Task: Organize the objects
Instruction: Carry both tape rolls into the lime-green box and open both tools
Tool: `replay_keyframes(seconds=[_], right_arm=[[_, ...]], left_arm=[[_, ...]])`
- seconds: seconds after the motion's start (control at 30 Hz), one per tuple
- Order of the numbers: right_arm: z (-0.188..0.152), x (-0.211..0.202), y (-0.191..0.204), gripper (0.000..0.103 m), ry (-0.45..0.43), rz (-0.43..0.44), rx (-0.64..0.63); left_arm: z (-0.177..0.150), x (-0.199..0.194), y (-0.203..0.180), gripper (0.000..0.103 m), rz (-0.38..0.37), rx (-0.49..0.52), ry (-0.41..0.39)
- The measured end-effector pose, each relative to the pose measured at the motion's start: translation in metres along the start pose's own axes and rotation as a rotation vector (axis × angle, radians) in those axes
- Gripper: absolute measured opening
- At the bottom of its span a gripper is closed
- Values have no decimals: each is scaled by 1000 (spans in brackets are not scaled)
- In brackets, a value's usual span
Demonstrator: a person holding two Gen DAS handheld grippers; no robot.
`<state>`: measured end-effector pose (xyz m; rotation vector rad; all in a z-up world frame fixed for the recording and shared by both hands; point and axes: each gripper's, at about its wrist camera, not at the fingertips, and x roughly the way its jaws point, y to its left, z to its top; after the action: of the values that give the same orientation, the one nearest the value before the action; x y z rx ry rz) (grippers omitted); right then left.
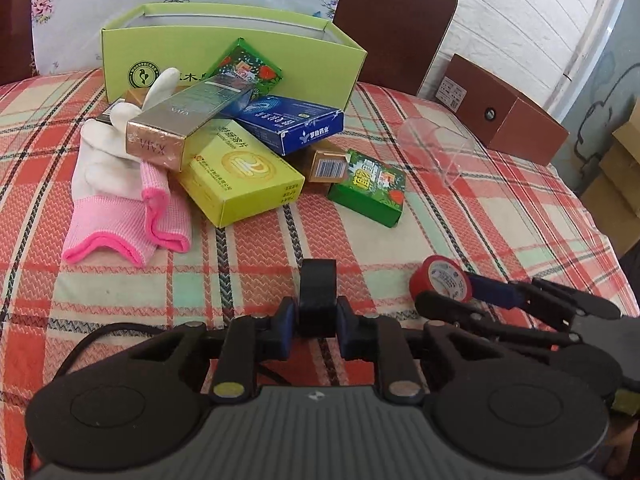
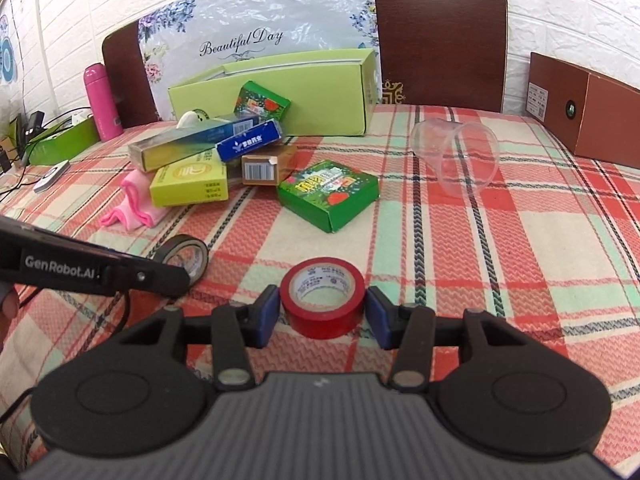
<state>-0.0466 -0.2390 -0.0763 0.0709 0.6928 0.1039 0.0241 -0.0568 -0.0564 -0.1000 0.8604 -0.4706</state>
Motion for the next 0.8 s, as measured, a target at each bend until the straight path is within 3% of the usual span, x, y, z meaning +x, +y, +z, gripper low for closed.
replay_keyframes(seconds=[0.53,0.8], right_arm=[[-1,5,2,49,9,-8,2],[6,-4,5,46,-18,9,-14]], left_arm=[[1,6,-3,21,-16,19,0],[8,-14,-2,18,-50,31,-44]])
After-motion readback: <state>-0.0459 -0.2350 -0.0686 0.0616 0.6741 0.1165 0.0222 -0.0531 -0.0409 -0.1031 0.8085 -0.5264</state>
